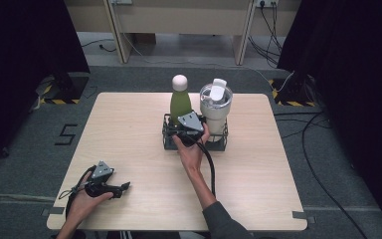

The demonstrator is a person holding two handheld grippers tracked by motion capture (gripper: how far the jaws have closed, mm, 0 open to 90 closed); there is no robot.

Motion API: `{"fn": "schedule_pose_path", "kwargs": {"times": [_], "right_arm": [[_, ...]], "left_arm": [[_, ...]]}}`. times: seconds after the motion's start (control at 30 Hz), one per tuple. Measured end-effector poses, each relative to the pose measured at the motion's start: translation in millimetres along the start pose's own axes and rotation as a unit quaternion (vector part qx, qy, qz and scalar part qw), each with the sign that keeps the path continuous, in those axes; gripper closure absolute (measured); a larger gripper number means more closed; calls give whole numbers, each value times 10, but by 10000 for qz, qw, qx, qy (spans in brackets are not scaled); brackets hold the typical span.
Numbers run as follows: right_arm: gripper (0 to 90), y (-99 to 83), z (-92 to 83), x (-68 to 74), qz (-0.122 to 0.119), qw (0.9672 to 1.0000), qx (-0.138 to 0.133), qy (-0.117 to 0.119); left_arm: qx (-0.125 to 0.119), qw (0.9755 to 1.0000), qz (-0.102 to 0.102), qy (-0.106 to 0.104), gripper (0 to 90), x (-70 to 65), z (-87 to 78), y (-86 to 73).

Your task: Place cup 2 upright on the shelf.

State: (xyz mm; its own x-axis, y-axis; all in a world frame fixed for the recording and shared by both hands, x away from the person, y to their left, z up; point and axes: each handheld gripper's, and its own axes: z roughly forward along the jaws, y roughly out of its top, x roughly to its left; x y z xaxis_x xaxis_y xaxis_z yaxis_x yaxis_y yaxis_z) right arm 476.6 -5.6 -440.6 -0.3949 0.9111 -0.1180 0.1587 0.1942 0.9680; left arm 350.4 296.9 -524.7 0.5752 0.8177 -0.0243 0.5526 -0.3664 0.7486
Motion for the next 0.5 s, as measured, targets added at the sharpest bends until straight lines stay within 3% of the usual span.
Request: {"fn": "schedule_pose_path", "kwargs": {"times": [0.23, 0.5], "right_arm": [[148, -25, -83, -9, -119, 9998, -17, -149], [148, -56, -165, 14, -156, 9998, 8, -106]], "left_arm": [[0, 10000, 0, -1, 122, 0, 0, 0], [0, 10000, 1, -1, 122, 0, 0, 0]]}}
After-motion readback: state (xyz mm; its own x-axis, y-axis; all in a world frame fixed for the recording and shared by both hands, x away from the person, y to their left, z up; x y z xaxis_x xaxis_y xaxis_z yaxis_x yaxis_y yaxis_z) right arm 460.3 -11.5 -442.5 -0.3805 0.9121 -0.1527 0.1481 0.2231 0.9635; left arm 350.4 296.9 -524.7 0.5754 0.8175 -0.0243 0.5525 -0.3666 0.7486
